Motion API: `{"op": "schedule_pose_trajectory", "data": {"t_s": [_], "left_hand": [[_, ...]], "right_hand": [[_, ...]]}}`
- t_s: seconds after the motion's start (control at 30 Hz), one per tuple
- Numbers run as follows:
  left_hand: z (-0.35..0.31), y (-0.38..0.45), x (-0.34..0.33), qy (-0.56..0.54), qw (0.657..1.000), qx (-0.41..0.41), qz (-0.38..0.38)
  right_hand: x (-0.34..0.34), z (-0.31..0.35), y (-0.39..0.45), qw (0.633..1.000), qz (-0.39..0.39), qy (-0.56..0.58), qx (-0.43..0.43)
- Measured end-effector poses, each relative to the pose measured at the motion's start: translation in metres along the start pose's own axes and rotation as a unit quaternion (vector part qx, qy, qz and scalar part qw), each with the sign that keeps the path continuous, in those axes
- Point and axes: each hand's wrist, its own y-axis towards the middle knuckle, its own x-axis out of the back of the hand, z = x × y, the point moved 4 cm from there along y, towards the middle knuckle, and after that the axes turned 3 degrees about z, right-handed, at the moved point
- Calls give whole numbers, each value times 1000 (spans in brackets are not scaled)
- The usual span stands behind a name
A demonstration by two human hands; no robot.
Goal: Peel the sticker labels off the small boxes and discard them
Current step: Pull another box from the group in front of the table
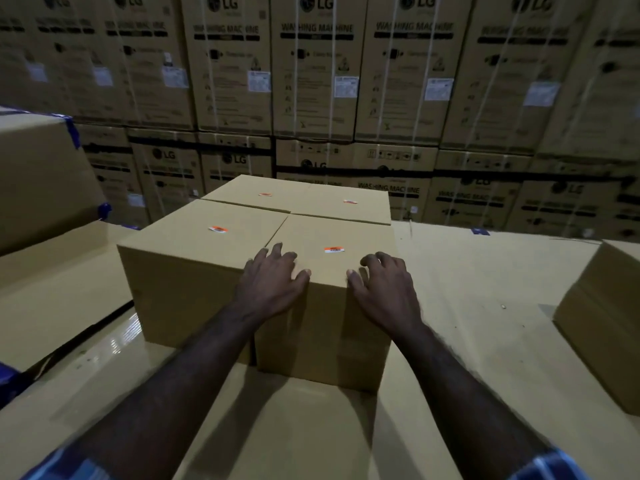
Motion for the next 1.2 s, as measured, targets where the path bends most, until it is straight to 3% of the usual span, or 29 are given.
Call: {"op": "schedule_pose_trajectory", "data": {"t_s": [0.17,0.4,0.63,0.93,1.2], "left_hand": [[9,9,-11,6,1000,-11,-11],[10,14,-13,-23,999,14,-34],[7,14,-6,-177,980,32,-84],[-20,10,-21,-59,997,48,6],[-81,-14,4,-95,994,4,-58]], "right_hand": [[-4,-4,2,999,-12,-10,-35],[-13,-23,2,985,-29,103,-135],[-1,-47,-14,968,-29,179,-174],[8,-54,-27,955,-45,216,-200],[71,-91,-52,943,-96,241,-206]]}}
